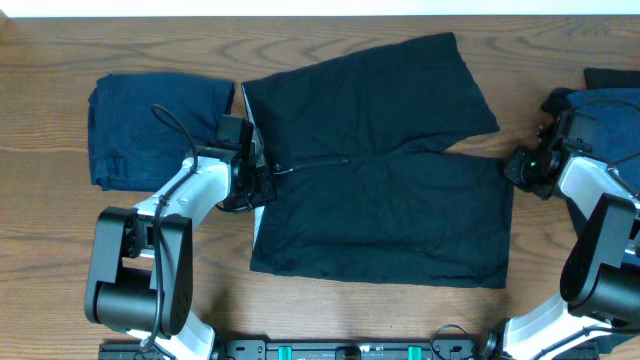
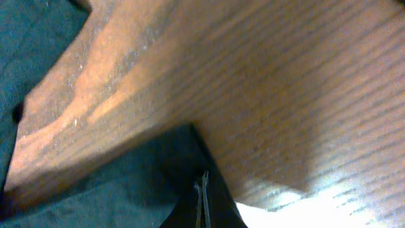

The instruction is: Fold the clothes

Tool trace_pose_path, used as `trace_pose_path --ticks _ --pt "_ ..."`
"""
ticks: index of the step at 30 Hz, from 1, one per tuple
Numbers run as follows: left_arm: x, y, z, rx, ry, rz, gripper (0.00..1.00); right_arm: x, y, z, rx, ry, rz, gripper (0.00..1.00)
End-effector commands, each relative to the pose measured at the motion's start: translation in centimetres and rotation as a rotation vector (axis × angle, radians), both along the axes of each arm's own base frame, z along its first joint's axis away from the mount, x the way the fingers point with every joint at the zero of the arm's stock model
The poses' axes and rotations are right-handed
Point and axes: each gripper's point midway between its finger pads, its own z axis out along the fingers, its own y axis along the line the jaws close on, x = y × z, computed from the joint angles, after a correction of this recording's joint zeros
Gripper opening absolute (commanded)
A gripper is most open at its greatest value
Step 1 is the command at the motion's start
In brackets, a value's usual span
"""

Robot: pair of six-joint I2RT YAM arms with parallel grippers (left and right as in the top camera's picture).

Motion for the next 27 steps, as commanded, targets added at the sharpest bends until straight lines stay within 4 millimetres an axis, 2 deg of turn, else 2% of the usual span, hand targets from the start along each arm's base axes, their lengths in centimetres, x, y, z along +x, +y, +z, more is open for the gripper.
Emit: trace_pose_path --ticks 1,4,7,11,13,16,21,27 --pt "-0.4 0.3 0.4 0.023 -0.011 -0.031 0.06 2.0 -0.6 1.3 -0.021 -0.044 0.037 0.01" --pt "1.5 -0.1 4.0 0.002 -0.135 -0.030 0.06 4.6 -0.3 4.5 0.015 -0.130 0.071 0.01" --pt "2.7 -0.6 8.0 -0.039 -0.267 -0.033 0.06 6.6 0.4 6.9 0.046 -0.202 0.103 0.01" --pt "3.1 -1.8 12.3 -0.116 -0.397 -0.054 0.06 8.8 1.3 7.7 -0.003 -0.288 0.140 0.01" --pt "3.2 -2.2 13.3 -0.122 -0.433 -0.064 0.06 9.6 1.7 7.4 -0.034 -0.310 0.152 0.01" --pt "3.5 -3.1 13.2 -0.129 -0.447 -0.086 0.06 10.9 3.4 6.5 -0.045 -0.336 0.201 0.01" --pt "3.9 -4.4 10.9 -0.130 -0.412 -0.116 0.06 12.5 6.6 3.9 -0.056 -0.350 0.291 0.01" --pt "3.8 -4.3 9.0 -0.114 -0.357 -0.108 0.06 11.7 5.4 -0.1 -0.155 -0.237 0.246 0.01"
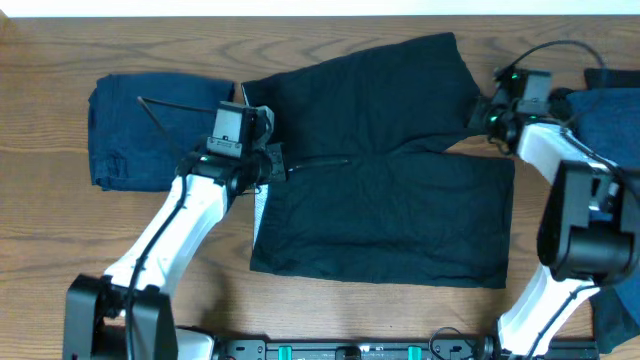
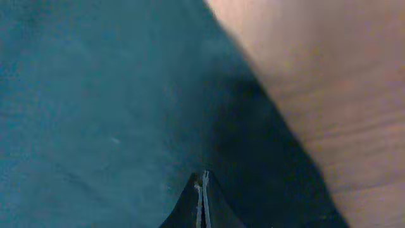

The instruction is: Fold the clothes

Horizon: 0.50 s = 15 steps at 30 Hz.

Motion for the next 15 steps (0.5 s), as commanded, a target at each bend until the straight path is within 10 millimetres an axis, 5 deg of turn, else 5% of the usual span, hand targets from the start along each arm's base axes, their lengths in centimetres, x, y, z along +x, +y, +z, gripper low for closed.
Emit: trace_pose_path --ticks 1,7,15 --pt "0.0 0.2 -0.4 0.020 0.005 -0.006 0.06 -0.8 -1.6 -1.7 -0.073 0.052 -0.036 0.01" --pt "-0.1 0.7 -1.0 0.051 0.023 0.009 0.06 -4.1 -4.9 -3.3 -0.118 0.203 -0.213 0.01" --pt "-0.5 2.2 -2.6 0.137 0.065 0.045 0.07 -6.2 -6.3 -4.0 -0.143 0.288 -0.242 0.01"
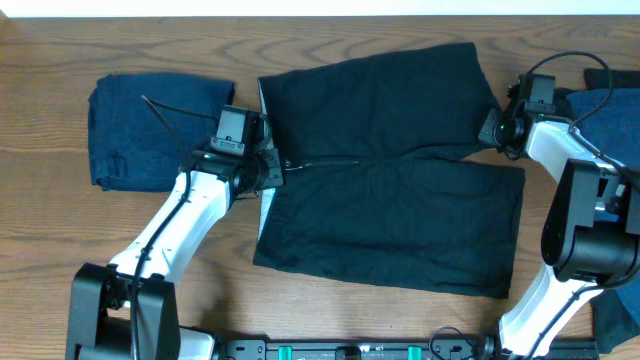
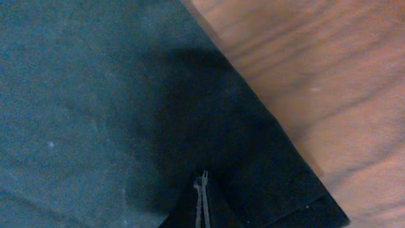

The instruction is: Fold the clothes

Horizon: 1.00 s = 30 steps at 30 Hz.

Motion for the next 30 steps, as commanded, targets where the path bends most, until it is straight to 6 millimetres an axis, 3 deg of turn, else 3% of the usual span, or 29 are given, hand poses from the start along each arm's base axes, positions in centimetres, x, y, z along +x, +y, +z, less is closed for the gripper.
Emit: trace_pose_path --ticks 1,3,6,8,13,19,24,30 --pt "0.2 0.6 -1.0 0.047 0.011 0.004 0.07 -2.3 -2.3 -2.6 -0.075 0.094 -0.059 0.01" --pt "0.4 0.6 -1.2 0.046 0.008 0.005 0.11 -1.7 -1.8 -2.4 -0.060 0.069 -0.028 0.03" --pt "0.9 0.3 -1.4 0.032 0.000 0.009 0.40 -0.8 -0.6 -1.8 0.006 0.033 0.007 0.09" --pt "1.2 0.2 -1.7 0.016 0.005 0.034 0.47 0.0 0.3 -0.8 0.054 0.004 0.043 0.29" --pt "1.7 -0.4 -3.0 -0.011 0.021 0.035 0.48 0.5 0.6 3.3 0.069 -0.009 0.055 0.44" --pt "1.9 -0.8 -5.7 -0.013 0.063 0.029 0.48 -0.7 1.4 7.3 0.095 -0.015 0.069 0.46" --pt "2.4 -1.0 -7.0 -0.020 0.066 0.025 0.48 -1.8 1.9 7.8 0.106 0.014 0.076 0.46" --pt "2.4 -3.0 -6.3 -0.130 0.064 -0.025 0.47 -2.0 2.8 7.5 0.103 0.025 0.100 0.46"
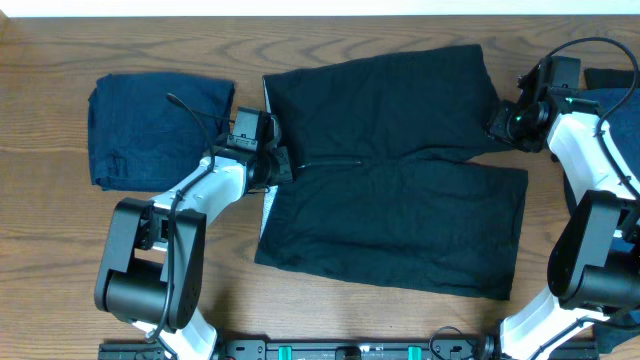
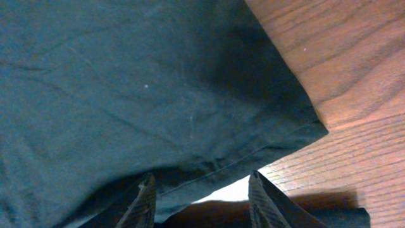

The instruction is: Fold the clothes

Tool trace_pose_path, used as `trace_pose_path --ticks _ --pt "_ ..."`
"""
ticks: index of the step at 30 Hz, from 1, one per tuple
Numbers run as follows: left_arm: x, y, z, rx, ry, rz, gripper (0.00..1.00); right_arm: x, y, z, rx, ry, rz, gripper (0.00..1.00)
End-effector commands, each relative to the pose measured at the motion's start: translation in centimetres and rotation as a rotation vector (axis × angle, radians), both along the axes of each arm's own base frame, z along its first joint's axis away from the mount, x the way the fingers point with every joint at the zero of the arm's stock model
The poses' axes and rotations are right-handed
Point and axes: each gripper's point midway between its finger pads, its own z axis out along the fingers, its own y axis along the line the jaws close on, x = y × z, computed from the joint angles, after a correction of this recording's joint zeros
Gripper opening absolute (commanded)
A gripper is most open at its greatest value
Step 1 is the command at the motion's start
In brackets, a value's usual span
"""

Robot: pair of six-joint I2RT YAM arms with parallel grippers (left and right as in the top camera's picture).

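A pair of black shorts point(image 1: 385, 170) lies spread flat mid-table, with the waistband to the left and both legs to the right. My left gripper point(image 1: 278, 165) rests on the waistband's middle; the overhead view does not show how its jaws stand. My right gripper point(image 1: 503, 122) sits at the outer hem corner of the far leg. In the right wrist view that gripper point(image 2: 201, 178) is open, its two dark fingertips point(image 2: 147, 190) apart just above the shorts' hem point(image 2: 266, 149), with nothing between them.
A folded blue garment point(image 1: 155, 130) lies at the left of the table. A pile of blue clothes point(image 1: 612, 112) lies at the right edge beside my right arm, with a dark piece point(image 1: 610, 76) behind it. Bare wood point(image 1: 60, 260) runs along the front.
My right gripper was shut on the far leg's hem and now stands open just off it. The shorts lie slightly further right. My left arm's elbow has drawn back toward the front.
At first my right gripper was shut near the near leg's corner and the left on the waistband. Then the right gripper was shut on the far leg's hem. The shorts then lay further right, and now the right gripper is open.
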Motion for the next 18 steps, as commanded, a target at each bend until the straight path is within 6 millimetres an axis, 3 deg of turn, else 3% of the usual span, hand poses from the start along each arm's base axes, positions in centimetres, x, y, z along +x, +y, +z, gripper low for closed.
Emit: trace_pose_path --ticks 1,8,14,18 --pt "-0.4 -1.4 0.0 -0.074 0.023 -0.032 0.47 0.3 0.9 0.4 0.001 -0.014 0.034 0.46" --pt "-0.5 -1.3 0.0 -0.072 0.026 -0.031 0.47 0.3 1.8 0.4 0.001 -0.010 0.054 0.46" --pt "-0.4 -1.3 0.0 -0.071 0.024 -0.031 0.41 0.1 1.9 0.3 -0.005 -0.001 0.062 0.46" --pt "-0.2 -1.4 0.1 -0.073 0.015 -0.031 0.25 0.0 1.8 0.3 -0.019 0.000 0.081 0.45"
